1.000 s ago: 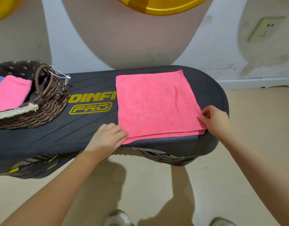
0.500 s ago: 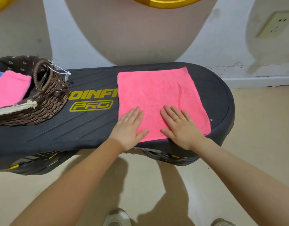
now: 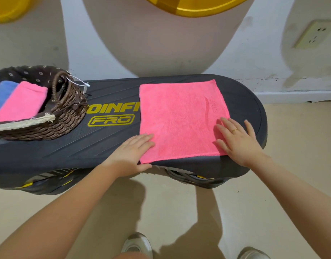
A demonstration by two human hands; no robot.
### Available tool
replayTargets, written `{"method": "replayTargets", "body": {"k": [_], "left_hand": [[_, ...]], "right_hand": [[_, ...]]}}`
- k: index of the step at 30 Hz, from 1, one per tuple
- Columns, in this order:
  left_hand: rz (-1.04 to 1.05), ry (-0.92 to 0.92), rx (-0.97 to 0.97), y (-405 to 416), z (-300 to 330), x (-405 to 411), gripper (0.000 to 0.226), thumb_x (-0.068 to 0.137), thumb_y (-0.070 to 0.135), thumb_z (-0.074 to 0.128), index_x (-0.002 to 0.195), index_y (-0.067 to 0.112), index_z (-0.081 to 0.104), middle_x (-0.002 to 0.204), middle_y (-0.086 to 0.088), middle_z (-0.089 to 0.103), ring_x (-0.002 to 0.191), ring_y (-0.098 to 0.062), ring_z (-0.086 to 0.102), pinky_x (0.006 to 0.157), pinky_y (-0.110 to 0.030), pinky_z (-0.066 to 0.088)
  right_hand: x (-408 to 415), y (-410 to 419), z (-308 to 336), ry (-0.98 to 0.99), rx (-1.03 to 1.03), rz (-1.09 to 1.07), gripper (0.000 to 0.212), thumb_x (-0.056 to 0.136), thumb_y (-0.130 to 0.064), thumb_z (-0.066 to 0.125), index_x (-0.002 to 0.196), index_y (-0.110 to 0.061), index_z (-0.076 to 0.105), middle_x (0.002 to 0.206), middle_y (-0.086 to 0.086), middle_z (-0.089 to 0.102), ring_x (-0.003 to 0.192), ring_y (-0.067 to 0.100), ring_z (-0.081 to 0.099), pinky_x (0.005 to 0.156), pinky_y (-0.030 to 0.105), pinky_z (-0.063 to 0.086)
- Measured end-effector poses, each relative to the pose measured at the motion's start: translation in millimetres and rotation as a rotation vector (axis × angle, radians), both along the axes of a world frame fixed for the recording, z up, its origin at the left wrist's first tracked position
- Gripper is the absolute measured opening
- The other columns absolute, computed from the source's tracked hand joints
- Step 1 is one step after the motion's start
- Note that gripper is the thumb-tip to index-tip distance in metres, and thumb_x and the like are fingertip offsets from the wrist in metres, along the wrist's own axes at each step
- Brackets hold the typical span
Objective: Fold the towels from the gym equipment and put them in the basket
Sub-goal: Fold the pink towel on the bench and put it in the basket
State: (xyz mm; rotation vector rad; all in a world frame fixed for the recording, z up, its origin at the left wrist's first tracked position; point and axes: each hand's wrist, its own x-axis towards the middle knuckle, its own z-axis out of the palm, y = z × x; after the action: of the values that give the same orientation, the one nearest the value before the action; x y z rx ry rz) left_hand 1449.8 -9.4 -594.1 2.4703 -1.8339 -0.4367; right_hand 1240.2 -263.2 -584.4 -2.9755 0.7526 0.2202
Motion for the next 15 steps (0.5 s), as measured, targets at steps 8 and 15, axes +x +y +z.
{"method": "replayTargets", "body": {"k": [8, 15], "left_hand": [[0.209, 0.119, -0.204, 7.1, 13.4, 0.2, 0.063, 0.073, 0.050, 0.025, 0.102, 0.014, 0.066, 0.116, 0.003, 0.066, 0.108, -0.019, 0.060, 0.080, -0.032, 0.049], [0.515, 0.380, -0.382, -0.5, 15.1, -10.3, 0.020, 0.096, 0.025, 0.046, 0.098, 0.017, 0.064, 0.089, -0.013, 0.069, 0.084, -0.029, 0.060, 0.073, -0.038, 0.044]], "right_hand": [[42.6, 52.7, 30.9, -0.134, 0.288, 0.208, 0.047, 0.094, -0.045, 0.036, 0.125, -0.012, 0.050, 0.135, 0.005, 0.043, 0.107, 0.031, 0.055, 0.083, 0.038, 0.045], [48.9, 68.8, 13.8, -0.035, 0.075, 0.247, 0.050, 0.090, -0.052, 0.044, 0.120, -0.013, 0.050, 0.116, 0.007, 0.055, 0.100, 0.030, 0.054, 0.080, 0.037, 0.043]]}}
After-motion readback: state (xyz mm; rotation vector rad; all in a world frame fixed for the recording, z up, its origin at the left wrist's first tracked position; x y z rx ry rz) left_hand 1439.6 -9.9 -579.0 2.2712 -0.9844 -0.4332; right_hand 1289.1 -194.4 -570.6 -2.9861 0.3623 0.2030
